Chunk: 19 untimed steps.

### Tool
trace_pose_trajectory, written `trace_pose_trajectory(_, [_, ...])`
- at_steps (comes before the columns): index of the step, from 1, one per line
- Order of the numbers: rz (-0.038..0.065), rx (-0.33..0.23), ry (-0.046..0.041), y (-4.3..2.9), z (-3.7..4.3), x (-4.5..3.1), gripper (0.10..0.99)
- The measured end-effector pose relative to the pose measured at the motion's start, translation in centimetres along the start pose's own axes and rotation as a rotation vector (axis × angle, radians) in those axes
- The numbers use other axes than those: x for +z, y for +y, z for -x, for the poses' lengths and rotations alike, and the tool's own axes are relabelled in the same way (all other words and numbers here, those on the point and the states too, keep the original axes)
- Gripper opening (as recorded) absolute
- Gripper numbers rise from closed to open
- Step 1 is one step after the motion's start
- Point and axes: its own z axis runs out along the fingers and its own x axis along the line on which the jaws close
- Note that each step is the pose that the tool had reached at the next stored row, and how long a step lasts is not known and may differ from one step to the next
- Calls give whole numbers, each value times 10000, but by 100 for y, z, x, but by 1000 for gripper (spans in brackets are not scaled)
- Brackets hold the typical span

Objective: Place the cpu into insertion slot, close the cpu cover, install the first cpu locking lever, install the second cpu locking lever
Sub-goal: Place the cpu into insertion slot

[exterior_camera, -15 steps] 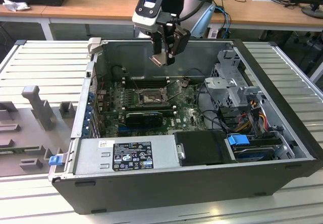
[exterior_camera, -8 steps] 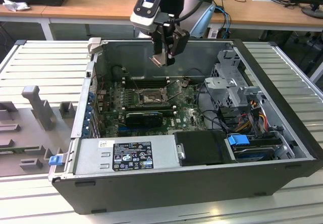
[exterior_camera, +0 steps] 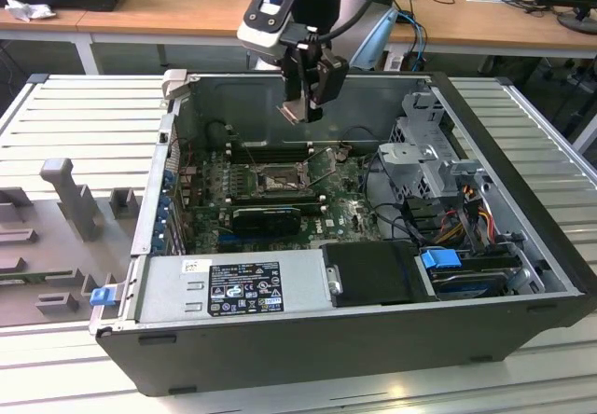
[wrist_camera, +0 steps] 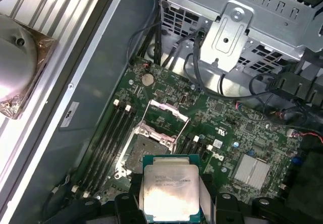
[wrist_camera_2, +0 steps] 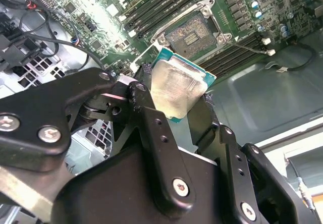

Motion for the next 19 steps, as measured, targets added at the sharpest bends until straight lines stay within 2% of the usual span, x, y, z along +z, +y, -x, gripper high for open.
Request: trace_pose_trajectory(19, [21,1168,-103,-3,1,31,529])
